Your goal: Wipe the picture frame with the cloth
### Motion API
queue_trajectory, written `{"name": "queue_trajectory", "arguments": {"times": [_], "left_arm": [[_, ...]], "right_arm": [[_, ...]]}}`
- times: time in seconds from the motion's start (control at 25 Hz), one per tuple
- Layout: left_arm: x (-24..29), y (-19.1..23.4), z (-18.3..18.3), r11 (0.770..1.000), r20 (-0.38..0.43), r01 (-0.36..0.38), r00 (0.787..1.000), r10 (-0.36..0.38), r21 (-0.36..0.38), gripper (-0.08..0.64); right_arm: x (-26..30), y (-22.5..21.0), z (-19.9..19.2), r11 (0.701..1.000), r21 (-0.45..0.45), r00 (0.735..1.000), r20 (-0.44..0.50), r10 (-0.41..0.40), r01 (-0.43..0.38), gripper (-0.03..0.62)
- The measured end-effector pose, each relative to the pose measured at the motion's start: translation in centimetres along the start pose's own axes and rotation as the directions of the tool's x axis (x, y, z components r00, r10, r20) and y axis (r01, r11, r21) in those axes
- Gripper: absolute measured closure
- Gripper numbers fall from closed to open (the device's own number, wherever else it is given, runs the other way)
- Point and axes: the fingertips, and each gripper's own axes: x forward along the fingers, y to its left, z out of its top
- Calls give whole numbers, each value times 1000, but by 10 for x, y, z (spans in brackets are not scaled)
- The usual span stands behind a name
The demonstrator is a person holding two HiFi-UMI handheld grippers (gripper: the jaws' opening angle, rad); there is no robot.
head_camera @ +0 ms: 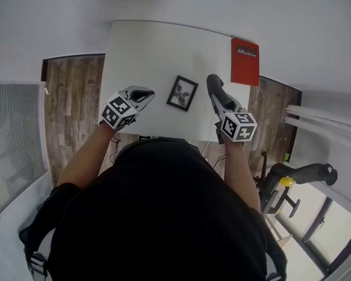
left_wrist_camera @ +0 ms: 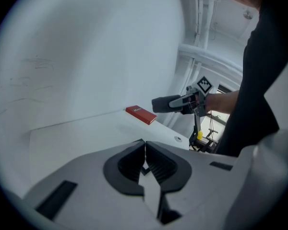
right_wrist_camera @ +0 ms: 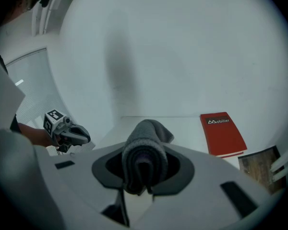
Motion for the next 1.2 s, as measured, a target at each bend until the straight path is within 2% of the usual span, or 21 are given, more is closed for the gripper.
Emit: {"name": "queue_trajectory", "arguments": {"times": [0.4,0.68,0.96,1.08,1.2], "left_arm": [[35,-4,-27,1000,-66,25,997,-25,-2,547],[59,-2,-57,999,-144,28,989,-23,37,505],[78,-6,-86,999,-192,27,981,-21,27,479],[88,-11,-98,998,-216,35,976,-24,48,462],[97,-14,-112,993,-261,39,965,-8,112,437]], "right_arm": [[37,-6,-16,998,-58,996,-85,29,-34,489],[63,-11,-29,993,-102,986,-160,50,-66,489],[85,-11,-33,982,-167,978,-201,53,-88,489],[96,-6,-35,971,-215,973,-224,55,-104,489],[108,-3,-37,950,-291,967,-251,40,-115,488]]}}
